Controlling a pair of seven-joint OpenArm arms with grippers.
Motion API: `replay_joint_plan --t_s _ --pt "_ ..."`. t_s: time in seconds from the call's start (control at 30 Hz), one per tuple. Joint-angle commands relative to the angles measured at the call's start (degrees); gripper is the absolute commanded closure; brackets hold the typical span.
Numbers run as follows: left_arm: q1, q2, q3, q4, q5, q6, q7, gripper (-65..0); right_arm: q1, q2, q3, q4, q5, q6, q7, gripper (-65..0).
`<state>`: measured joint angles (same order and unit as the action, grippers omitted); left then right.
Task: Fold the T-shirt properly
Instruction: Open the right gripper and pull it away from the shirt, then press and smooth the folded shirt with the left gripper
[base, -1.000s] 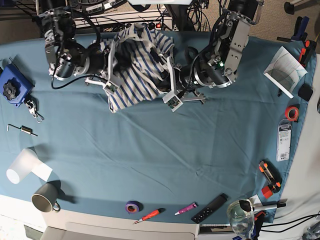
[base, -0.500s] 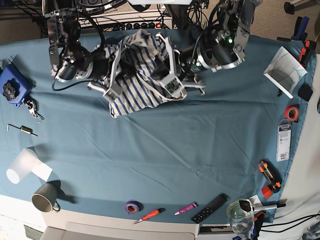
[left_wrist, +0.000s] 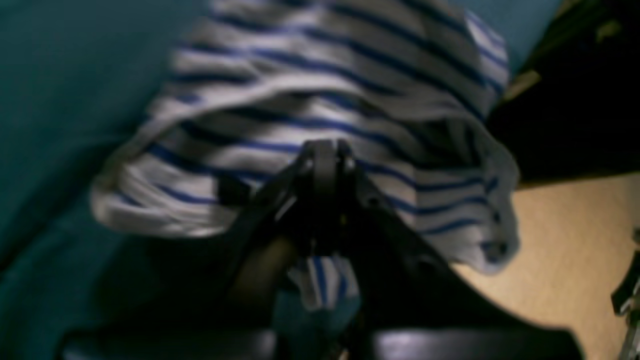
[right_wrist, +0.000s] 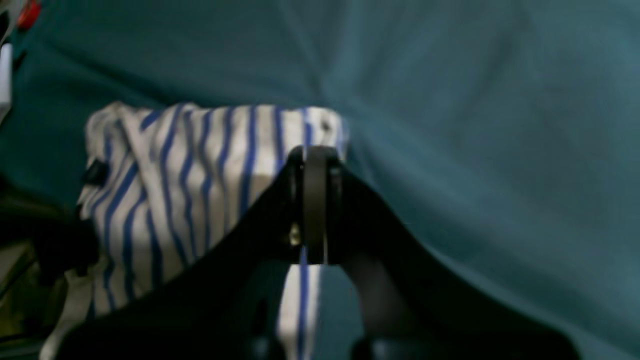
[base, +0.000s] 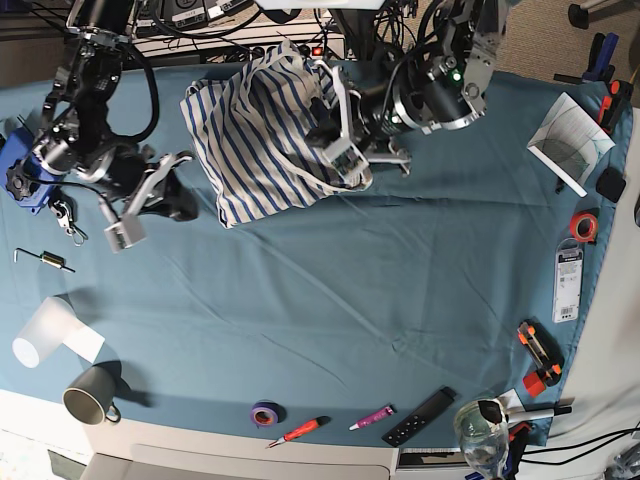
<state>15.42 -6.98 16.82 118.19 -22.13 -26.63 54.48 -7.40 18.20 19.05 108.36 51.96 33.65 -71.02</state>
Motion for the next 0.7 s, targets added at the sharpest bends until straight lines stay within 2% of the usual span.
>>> replay_joint_plan --t_s 0.0,0.07,0.17,0.3,0.47,0.67 --pt "-0.11 0.28 1.09 0.76 -1.25 -0.42 -0.68 0.0 0.92 0.70 0.94 0.81 0.87 0.15 1.77 0.0" --pt "0.00 0.28 3.43 0.70 -0.55 -0.37 0.13 0.0 0.92 0.70 1.49 0.81 0.42 0.07 1.90 0.0" --pt "-0.02 0.28 7.26 -0.07 4.98 0.15 -1.29 0.0 0.90 0.70 1.53 0.81 -0.44 -0.09 1.84 0.0" --pt "-0.07 0.28 10.03 -4.81 14.38 3.48 -5.27 0.0 0.90 0.68 1.55 0.81 -0.59 -0.07 1.79 0.0" --pt "-0.98 0.26 9.22 -12.20 25.31 8.52 -4.24 0.0 0.90 0.70 1.55 0.81 -0.61 -0.07 1.49 0.0" --pt "-1.75 0.28 8.39 -12.90 25.99 9.05 -3.45 0.0 0.87 0.70 1.53 0.81 -0.57 -0.04 1.38 0.0"
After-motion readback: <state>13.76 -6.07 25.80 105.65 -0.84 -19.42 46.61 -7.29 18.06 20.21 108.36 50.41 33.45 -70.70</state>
